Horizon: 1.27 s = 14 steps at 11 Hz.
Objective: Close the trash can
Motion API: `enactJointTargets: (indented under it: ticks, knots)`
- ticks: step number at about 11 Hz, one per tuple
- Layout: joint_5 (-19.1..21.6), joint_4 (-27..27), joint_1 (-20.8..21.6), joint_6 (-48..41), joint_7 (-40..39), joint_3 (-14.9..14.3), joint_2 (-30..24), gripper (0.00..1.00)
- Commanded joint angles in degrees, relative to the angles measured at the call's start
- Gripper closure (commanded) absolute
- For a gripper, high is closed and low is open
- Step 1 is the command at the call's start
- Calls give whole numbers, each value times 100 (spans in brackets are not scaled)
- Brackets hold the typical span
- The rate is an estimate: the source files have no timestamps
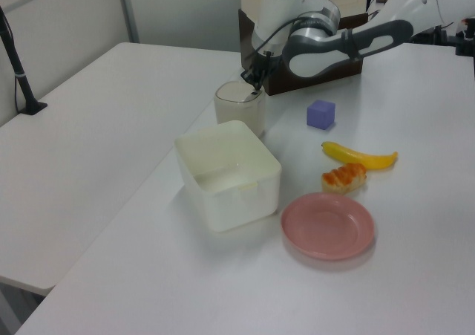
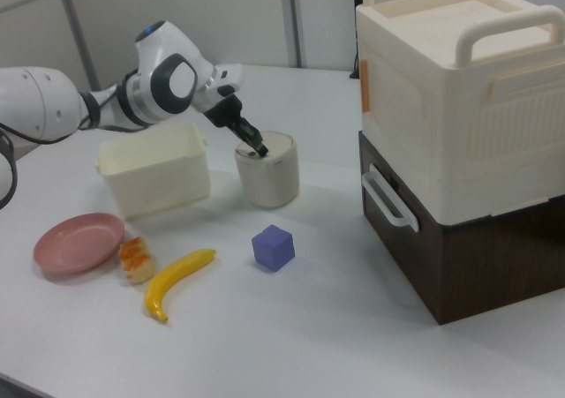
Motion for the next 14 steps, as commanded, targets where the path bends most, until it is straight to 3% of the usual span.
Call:
enactJointTargets:
  ticks: [1,2,3,4,5,8,10,12,14]
  knots:
    - [589,104,40,-129,502,79,-261,84]
    - [606,112,22,-129,609,61,-279,81]
    - [667,173,31,-147,732,0,-418,65]
    - [790,183,13,-286,724,0,-637,38]
    - [808,165,13,-653,620,0,-944,0]
    - [826,-54,-109,-2766,-940,26,-2130,0]
    - [826,-81,-337,-4298,-2773,17,-2667,0]
    - [1131,-334,-732,-4629,-3816,0,-3299,0]
    - [1301,-650,-831,-4586,-3856,52,-3618,0]
